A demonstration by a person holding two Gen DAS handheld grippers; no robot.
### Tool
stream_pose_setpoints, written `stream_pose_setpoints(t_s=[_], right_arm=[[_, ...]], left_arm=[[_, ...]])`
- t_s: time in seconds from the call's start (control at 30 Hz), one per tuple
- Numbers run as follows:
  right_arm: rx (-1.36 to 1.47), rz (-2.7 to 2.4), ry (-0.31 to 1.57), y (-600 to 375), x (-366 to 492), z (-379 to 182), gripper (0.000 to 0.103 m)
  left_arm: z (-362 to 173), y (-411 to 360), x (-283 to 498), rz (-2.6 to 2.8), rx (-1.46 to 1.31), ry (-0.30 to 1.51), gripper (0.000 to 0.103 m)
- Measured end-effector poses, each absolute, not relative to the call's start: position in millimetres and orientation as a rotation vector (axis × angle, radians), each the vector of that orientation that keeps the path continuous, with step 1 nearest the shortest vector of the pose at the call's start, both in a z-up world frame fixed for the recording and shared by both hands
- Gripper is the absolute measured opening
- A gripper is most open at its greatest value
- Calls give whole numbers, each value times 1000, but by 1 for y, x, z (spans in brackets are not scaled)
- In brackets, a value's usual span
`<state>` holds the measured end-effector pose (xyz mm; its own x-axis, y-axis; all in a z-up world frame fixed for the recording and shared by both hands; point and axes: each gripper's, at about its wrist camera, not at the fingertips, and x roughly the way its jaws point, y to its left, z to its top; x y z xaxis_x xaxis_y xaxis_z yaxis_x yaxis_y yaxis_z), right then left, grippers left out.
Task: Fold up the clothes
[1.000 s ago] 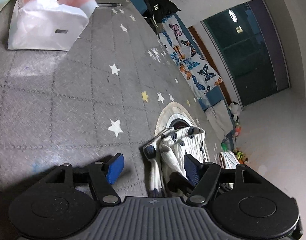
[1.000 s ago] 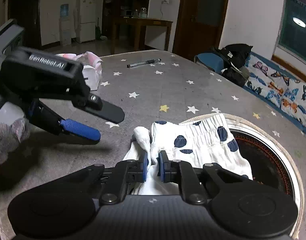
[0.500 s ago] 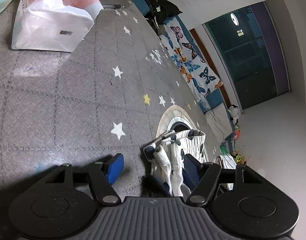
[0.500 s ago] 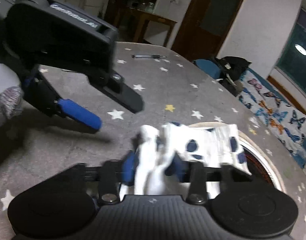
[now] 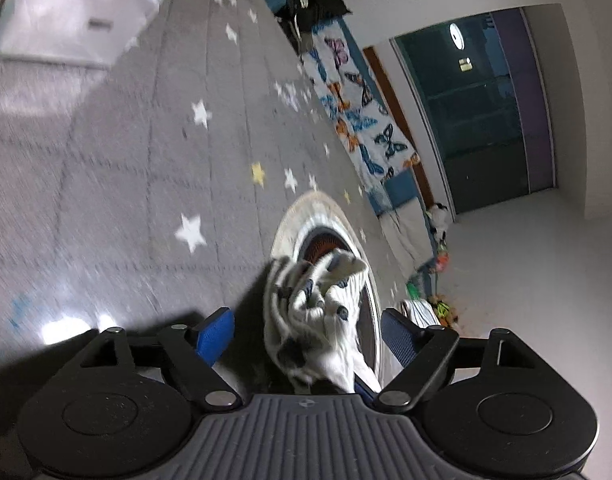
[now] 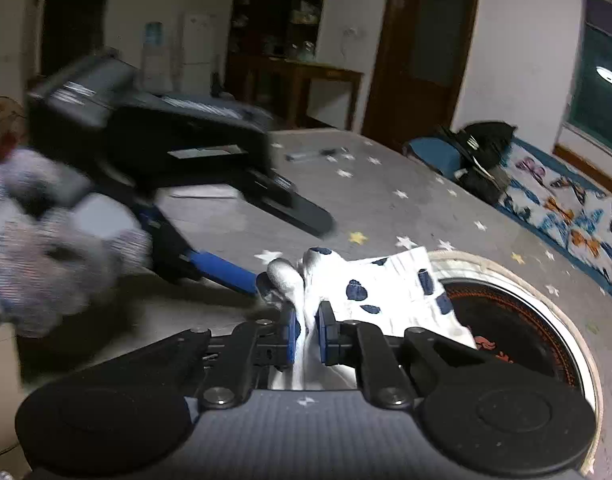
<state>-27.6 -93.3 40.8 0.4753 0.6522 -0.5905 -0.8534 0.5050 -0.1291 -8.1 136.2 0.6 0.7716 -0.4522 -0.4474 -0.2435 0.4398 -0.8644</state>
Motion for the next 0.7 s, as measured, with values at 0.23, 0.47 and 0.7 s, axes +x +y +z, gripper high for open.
stream_pose_setpoints(t_s=[0.23,0.47,0.7], right_arm=[[-432,1053,481,-110,-56,49,9],[-427,1101,499,-126,-62,48,15],[-247,1058,574,-165,-41,61,27]], left_arm=[[-6,122,-13,-198,-1172,750,81],[-15,122,-25,-194,-1177,769,36],[-21,124,-34,-172,-1167,776,34]])
